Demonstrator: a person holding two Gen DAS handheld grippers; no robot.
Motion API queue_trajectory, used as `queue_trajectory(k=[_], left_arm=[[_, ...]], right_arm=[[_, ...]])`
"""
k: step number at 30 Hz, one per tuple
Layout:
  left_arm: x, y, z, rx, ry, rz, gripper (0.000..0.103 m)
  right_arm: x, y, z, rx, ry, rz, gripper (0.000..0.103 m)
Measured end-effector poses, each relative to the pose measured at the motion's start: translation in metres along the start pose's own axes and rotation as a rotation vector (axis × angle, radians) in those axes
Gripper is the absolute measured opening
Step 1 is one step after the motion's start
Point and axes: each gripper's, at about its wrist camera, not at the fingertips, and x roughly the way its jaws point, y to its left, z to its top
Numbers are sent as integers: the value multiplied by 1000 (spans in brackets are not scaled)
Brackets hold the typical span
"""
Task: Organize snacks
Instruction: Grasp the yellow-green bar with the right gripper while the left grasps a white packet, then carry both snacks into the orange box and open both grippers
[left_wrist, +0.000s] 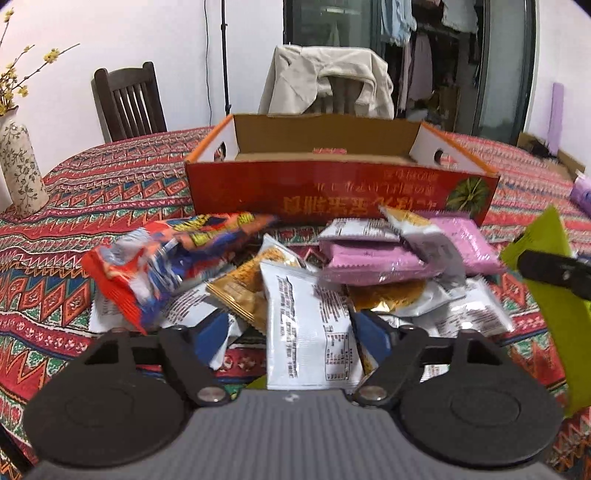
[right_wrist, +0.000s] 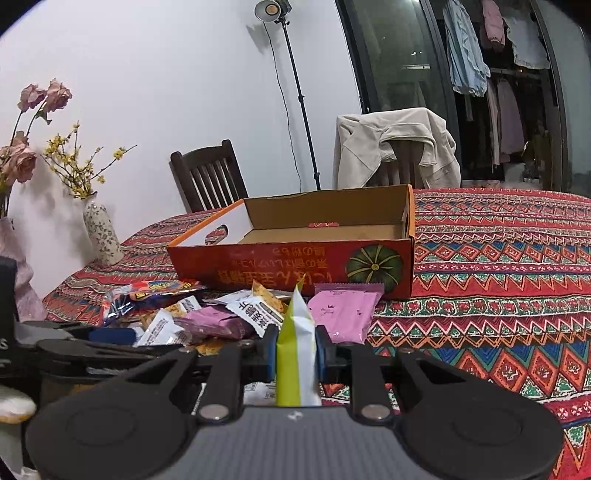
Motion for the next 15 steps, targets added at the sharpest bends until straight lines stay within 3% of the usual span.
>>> queue_trajectory(k=[1,3,8,15], left_arm=[[1,-2,-1,7,-2,10,73],[1,-2,0,8,-2,-1,48],[-2,6,-1,-19,12,-26,45],[-19,10,-1,-19,-30,-44,39]], right_arm=[[1,-1,0,3,1,1,19],[1,-3,-1,8,1,6,19],[1,-4,-1,19,0,13,19],[-3,0,0,23,-4,9,19]])
